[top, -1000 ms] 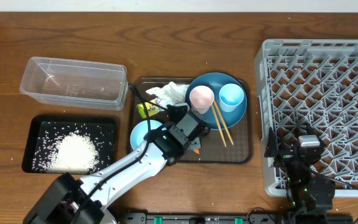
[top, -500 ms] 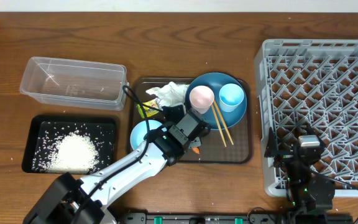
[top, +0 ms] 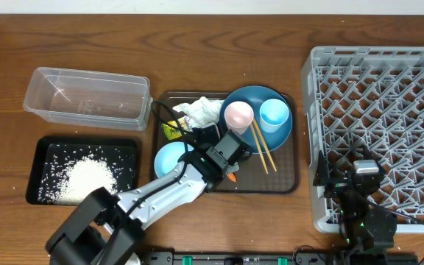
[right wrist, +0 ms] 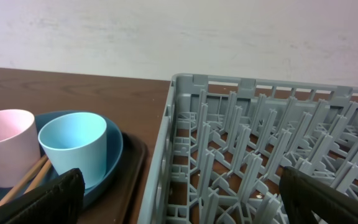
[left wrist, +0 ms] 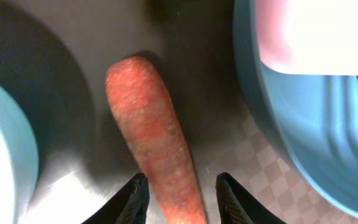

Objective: Sort waste into correct bins and load items into the dishwasher rack
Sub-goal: 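Move the left gripper to the carrot and grasp it, then carry the carrot with the left gripper and drop it on the black tray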

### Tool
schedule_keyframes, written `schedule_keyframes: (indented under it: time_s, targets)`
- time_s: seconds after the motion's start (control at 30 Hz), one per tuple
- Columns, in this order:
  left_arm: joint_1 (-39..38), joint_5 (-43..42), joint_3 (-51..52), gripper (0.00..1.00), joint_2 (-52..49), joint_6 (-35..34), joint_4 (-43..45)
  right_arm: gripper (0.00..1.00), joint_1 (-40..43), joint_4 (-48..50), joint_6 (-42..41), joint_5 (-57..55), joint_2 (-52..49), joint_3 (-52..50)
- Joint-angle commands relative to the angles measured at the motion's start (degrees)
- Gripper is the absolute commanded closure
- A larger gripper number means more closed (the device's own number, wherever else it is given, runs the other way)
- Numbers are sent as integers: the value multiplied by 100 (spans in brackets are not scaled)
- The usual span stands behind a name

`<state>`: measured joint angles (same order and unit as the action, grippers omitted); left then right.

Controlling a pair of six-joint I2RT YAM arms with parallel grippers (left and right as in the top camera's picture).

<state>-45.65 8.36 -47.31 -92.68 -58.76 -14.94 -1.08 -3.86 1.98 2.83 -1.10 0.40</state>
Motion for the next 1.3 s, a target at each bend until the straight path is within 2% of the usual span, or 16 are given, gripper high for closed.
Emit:
schedule_keyframes:
  time_s: [0.0, 0.3, 0.4, 0.7, 0.87, 1.07, 1.27]
  targets:
    - [-2, 177, 33, 60, -170, -162, 9, 1, -2, -22, 24, 2, 2, -9]
    - [-2, 170, 33, 60, -579, -286, 28, 1, -2, -22, 24, 2, 2, -9]
    - [-2, 166, 31, 70, -575, -286, 33, 1, -2, -22, 24, 2, 2, -9]
    - [0, 151, 31, 81, -376, -284, 31, 1, 0, -22, 24, 2, 2, -9]
    - [13, 160, 31, 81, 162, -236, 28, 1, -2, -22, 24, 2, 2, -9]
    - [221, 181, 31, 81, 1126, 173, -142, 1, 0, -22, 24, 2, 2, -9]
    - [1049, 179, 31, 81, 2072, 245, -922, 1, -2, -22, 24, 2, 2, -9]
